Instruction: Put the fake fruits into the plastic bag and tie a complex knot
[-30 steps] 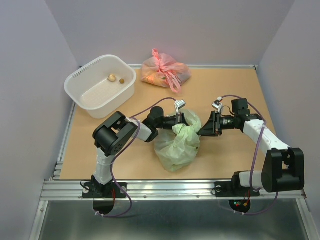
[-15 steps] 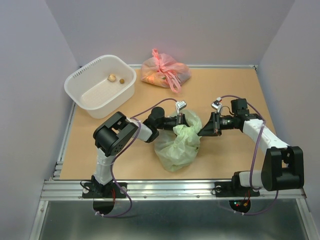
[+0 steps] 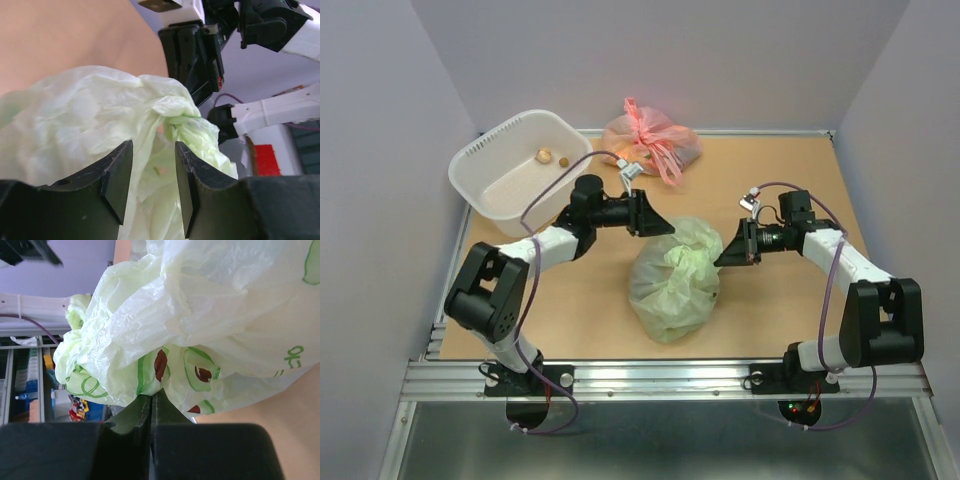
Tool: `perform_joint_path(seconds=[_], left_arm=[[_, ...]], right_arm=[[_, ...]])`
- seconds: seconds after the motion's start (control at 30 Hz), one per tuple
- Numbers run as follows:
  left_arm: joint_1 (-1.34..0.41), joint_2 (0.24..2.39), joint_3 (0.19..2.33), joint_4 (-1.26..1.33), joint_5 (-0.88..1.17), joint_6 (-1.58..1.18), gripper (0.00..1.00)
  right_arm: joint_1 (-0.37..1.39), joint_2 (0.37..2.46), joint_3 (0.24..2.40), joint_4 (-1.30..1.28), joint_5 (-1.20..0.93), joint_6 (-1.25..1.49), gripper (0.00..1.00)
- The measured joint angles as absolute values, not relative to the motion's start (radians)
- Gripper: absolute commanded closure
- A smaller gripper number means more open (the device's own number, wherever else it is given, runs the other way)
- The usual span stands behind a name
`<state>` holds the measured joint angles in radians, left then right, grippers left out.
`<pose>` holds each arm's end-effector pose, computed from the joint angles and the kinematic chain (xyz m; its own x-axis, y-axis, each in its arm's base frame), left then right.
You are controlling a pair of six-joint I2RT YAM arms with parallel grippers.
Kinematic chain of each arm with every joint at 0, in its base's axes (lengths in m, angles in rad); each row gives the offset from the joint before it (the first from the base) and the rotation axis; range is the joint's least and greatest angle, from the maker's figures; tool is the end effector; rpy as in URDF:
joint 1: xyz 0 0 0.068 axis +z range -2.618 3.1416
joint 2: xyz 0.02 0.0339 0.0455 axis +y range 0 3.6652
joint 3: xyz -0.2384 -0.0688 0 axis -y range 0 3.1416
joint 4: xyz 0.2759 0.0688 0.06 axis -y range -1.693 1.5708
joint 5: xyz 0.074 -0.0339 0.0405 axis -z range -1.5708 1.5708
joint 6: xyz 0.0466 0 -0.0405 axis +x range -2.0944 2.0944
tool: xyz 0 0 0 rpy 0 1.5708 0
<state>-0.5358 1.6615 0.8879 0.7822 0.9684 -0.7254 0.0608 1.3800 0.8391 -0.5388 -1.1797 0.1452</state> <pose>0.3083 -0.2277 0.2019 -0.6564 -0.0474 -0.7529 0.7515 0.0469 -0.6581 0.2823 0.0603 0.1760 -0.9372 -0.0018 -0.3487 -0.3262 0.3580 0.8749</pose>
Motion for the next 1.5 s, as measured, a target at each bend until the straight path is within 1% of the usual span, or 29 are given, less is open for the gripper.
perform_joint_path(seconds=[0.03, 0.1, 0.13, 0.17, 0.23, 0.27, 0.43, 0.6, 0.87, 0.97, 1.03, 1.07, 1.13, 1.17, 1.33, 1.5], left_arm=[[-0.504, 1.635, 0.892, 0.723, 0.97, -0.676, 0.49], [-0.44, 1.582, 0.914, 0.559, 0.977, -0.548, 0.45], [-0.416, 1.565, 0.932, 0.488, 0.982, -0.489, 0.42], [-0.405, 1.556, 0.951, 0.411, 0.987, -0.436, 0.35], [-0.398, 1.538, 1.012, 0.258, 0.997, -0.328, 0.34], [-0.405, 1.527, 1.039, 0.187, 1.004, -0.283, 0.28], [-0.451, 1.5, 1.113, -0.015, 1.01, -0.144, 0.27], [-0.518, 1.521, 1.169, -0.141, 0.982, -0.075, 0.26], [-0.613, 1.609, 1.223, -0.212, 0.924, -0.035, 0.26], [-0.627, 1.644, 1.24, -0.225, 0.911, -0.031, 0.32], [-0.629, 1.66, 1.245, -0.229, 0.908, -0.031, 0.55], [-0.629, 1.662, 1.245, -0.233, 0.908, -0.027, 0.75], [-0.628, 1.663, 1.246, -0.241, 0.91, -0.026, 0.93], [-0.625, 1.663, 1.25, -0.247, 0.913, -0.021, 0.99], [-0.586, 1.659, 1.254, -0.259, 0.906, -0.019, 1.0], [-0.483, 1.634, 1.254, -0.29, 0.823, -0.014, 1.0]], right_arm=[[0.061, 1.393, 0.85, -0.539, -1.18, 0.133, 0.99], [0.061, 1.402, 0.862, -0.538, -1.179, 0.118, 1.0], [0.061, 1.404, 0.866, -0.538, -1.18, 0.11, 1.0], [0.061, 1.404, 0.871, -0.539, -1.182, 0.101, 1.0], [0.061, 1.404, 0.876, -0.538, -1.186, 0.09, 1.0], [0.061, 1.404, 0.877, -0.538, -1.187, 0.084, 1.0], [0.061, 1.407, 0.88, -0.539, -1.195, 0.065, 1.0], [0.062, 1.425, 0.883, -0.539, -1.198, 0.043, 1.0], [0.067, 1.427, 0.884, -0.538, -1.203, 0.022, 1.0], [0.067, 1.427, 0.884, -0.539, -1.203, 0.013, 1.0], [0.067, 1.425, 0.884, -0.539, -1.201, 0.007, 1.0], [0.067, 1.422, 0.884, -0.539, -1.196, 0.003, 1.0], [0.067, 1.413, 0.884, -0.54, -1.184, -0.001, 0.99], [0.067, 1.406, 0.884, -0.542, -1.172, -0.005, 1.0], [0.067, 1.356, 0.906, -0.6, -1.088, -0.064, 1.0], [0.076, 1.337, 0.978, -0.686, -0.978, -0.17, 1.0]])
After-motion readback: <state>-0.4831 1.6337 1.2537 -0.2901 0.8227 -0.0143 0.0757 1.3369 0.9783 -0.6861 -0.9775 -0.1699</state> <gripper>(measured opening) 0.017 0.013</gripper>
